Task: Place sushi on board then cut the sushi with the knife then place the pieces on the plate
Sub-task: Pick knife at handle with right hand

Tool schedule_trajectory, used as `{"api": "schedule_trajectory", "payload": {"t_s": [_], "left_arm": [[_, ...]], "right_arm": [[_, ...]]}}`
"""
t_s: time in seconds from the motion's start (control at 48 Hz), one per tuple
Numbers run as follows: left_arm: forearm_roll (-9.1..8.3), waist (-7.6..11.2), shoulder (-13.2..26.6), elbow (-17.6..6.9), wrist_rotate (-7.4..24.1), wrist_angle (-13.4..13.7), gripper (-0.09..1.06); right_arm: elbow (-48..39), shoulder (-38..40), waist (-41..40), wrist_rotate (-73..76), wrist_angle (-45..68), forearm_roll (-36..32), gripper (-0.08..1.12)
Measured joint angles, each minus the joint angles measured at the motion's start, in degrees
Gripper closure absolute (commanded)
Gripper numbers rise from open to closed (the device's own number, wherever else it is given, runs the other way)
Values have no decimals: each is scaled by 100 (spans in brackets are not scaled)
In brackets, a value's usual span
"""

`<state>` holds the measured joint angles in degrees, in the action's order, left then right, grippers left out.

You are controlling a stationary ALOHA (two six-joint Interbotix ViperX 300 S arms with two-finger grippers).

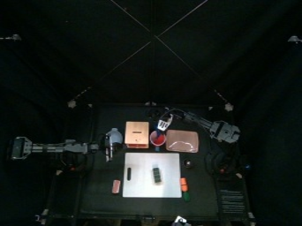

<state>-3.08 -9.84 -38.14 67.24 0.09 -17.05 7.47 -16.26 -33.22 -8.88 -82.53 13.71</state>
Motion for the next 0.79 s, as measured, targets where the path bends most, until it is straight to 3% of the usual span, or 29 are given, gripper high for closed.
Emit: {"api": "schedule_trajectory", "payload": {"t_s": [0.229,0.667,0.792], "left_arm": [[0,9,0,18,0,0,95],[0,0,0,26,9,0,95],[26,0,0,26,0,0,95]], "right_arm": [[-9,-62,35,0,0,44,27],[-44,-70,62,0,-35,97,72],[-35,-70,62,9,-123,141,78]]}}
